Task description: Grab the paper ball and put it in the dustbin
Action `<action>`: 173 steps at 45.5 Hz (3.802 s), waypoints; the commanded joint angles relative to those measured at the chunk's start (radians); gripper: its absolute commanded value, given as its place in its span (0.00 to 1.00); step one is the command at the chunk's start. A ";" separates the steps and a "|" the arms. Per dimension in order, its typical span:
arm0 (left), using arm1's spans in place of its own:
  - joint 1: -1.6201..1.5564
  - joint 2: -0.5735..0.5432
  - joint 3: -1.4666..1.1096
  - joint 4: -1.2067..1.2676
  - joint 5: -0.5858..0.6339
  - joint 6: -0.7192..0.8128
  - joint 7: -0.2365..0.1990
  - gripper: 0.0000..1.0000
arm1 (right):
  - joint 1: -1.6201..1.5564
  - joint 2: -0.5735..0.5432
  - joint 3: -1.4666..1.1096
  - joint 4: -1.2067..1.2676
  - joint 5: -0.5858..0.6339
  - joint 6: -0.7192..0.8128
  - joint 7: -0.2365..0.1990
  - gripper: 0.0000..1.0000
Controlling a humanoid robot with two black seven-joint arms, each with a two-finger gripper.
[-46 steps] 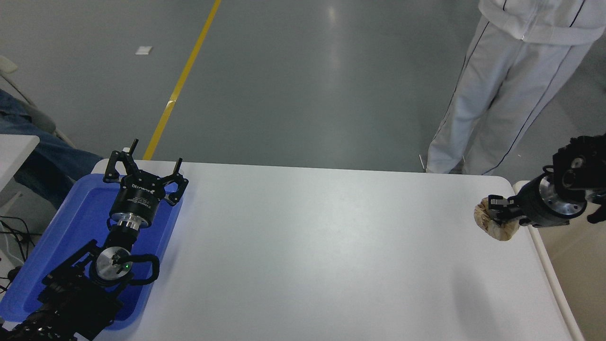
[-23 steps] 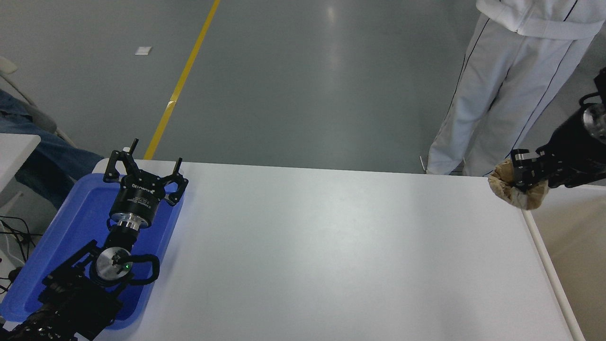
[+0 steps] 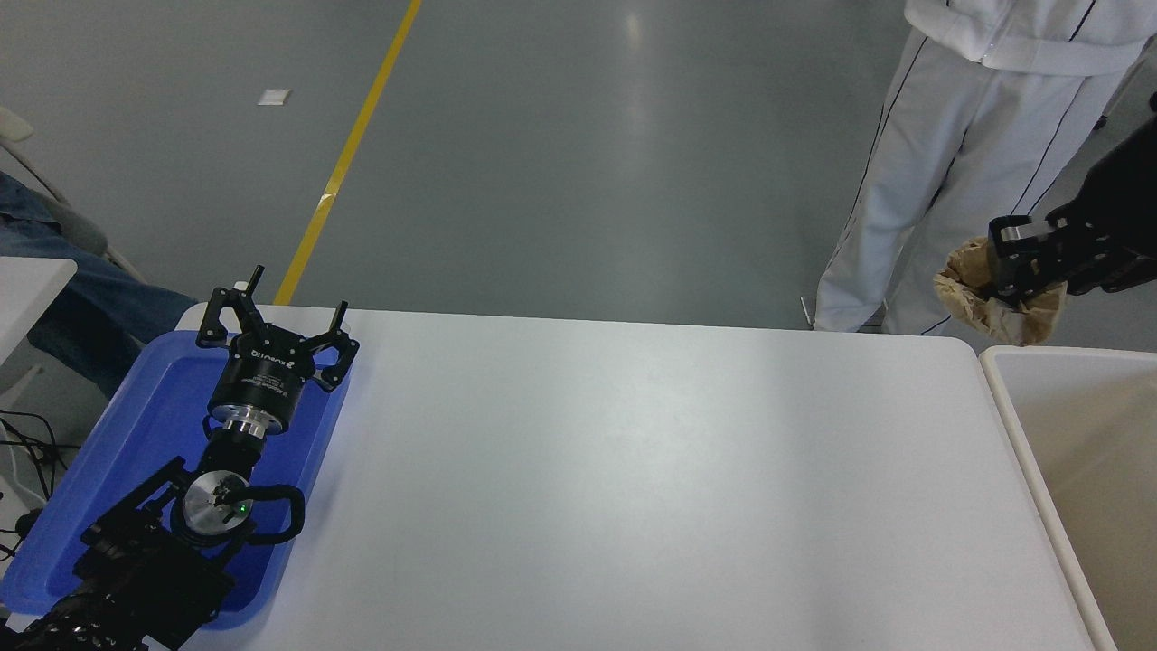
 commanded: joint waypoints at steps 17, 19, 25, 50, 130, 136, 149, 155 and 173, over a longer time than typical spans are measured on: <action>0.000 0.000 0.001 0.000 0.000 0.000 0.000 1.00 | 0.024 -0.110 -0.243 -0.011 -0.012 0.004 0.000 0.00; 0.000 0.000 0.001 0.001 0.000 0.000 0.000 1.00 | 0.024 -0.130 -0.280 -0.015 -0.011 0.004 0.001 0.00; 0.002 0.000 0.001 0.000 0.000 0.000 0.000 1.00 | 0.025 -0.184 -0.368 -0.023 -0.009 0.004 0.001 0.00; 0.002 0.000 0.001 0.001 0.000 0.000 0.000 1.00 | 0.059 -0.346 -0.576 -0.158 -0.029 0.004 -0.002 0.00; 0.000 0.000 -0.001 0.000 0.000 0.000 0.000 1.00 | -1.777 -0.115 0.708 -1.284 -0.024 -0.774 -0.005 0.00; 0.002 0.000 -0.001 0.000 0.000 0.000 0.000 1.00 | -1.829 -0.063 0.720 -1.367 -0.020 -0.777 -0.005 0.00; 0.000 0.000 -0.001 0.001 0.000 0.000 0.000 1.00 | -1.901 -0.003 0.769 -1.425 -0.015 -0.837 -0.007 0.00; 0.000 0.000 -0.001 0.001 0.000 0.000 0.000 1.00 | -1.915 0.017 0.783 -1.427 -0.015 -0.848 -0.007 0.00; 0.000 0.000 -0.001 0.000 0.000 0.000 0.000 1.00 | -1.932 0.030 0.783 -1.421 -0.015 -0.848 -0.005 0.00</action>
